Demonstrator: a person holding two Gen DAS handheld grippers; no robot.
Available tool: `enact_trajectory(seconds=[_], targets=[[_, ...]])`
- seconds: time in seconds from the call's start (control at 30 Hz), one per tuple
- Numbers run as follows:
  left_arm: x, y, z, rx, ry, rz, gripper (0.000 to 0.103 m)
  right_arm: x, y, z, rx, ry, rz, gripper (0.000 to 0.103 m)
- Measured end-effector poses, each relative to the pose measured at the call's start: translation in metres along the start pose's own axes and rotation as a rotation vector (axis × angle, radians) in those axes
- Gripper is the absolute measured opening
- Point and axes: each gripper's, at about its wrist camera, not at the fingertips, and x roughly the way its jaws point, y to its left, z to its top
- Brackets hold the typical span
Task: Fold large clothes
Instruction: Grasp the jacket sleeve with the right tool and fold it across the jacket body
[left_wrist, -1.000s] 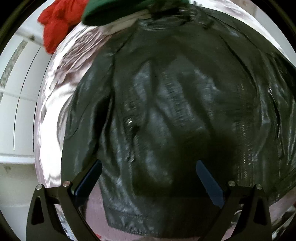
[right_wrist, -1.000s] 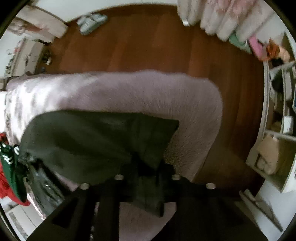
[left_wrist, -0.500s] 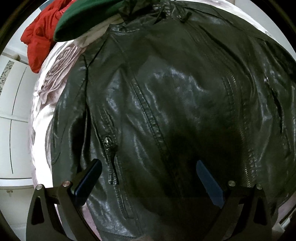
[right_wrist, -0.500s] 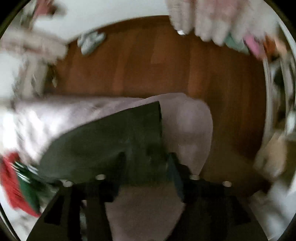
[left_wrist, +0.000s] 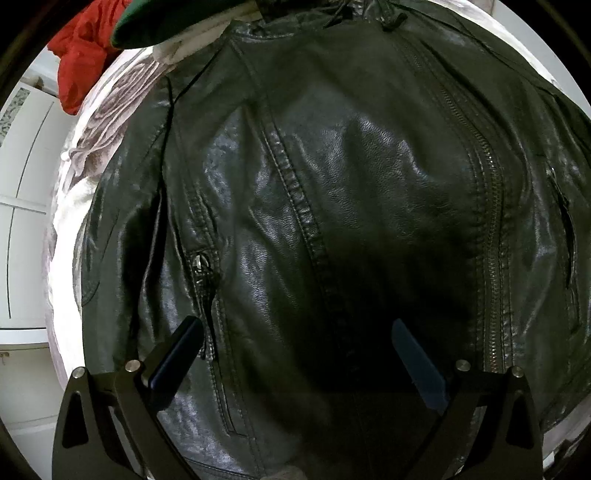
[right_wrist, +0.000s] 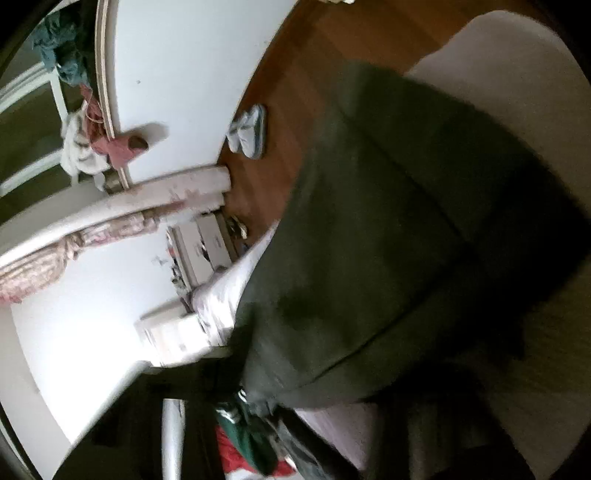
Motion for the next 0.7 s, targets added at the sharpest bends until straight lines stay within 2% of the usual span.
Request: enact_trajectory(seconds=[0.07,0.17,0.27,0.33,0.43,0.53,0.63,0.7], targets=[[-0.001,0.005,0.003,-0.003,0.000,-0.003,0.103,0.000,0.011,0.010,-0.011,-0.037,-0.022,0.006],[-0.007,0.017,0.008,-0.025,-0.013,-0.012,0.103,-0.009,0.049,0.032,-0.141,-0.082,-0.068,0.005],[-0.011,0.030,0.012,-0.055,-0.033,-0.020,0.103,0.003,0.079,0.045,-0.239,-0.058,-0.159,0.005],[-0.011,0.040,0.015,-0.071,-0.044,-0.003,0.103,-0.004,0.108,0.049,-0.325,-0.043,-0.196,0.005],[-0.008,0.060,0.018,-0.109,-0.055,0.045,0.103,-0.006,0.164,0.019,-0.522,-0.022,-0.231,0.005],[0.000,0.081,0.018,-0.169,-0.057,0.089,0.103,0.006,0.219,-0.030,-0.712,-0.004,-0.260,0.005],[0.015,0.102,0.013,-0.236,-0.028,0.086,0.103,0.029,0.262,-0.113,-0.946,0.034,-0.288,0.005],[0.028,0.111,0.006,-0.283,0.036,0.065,0.103,0.051,0.276,-0.173,-1.101,0.068,-0.305,0.005]])
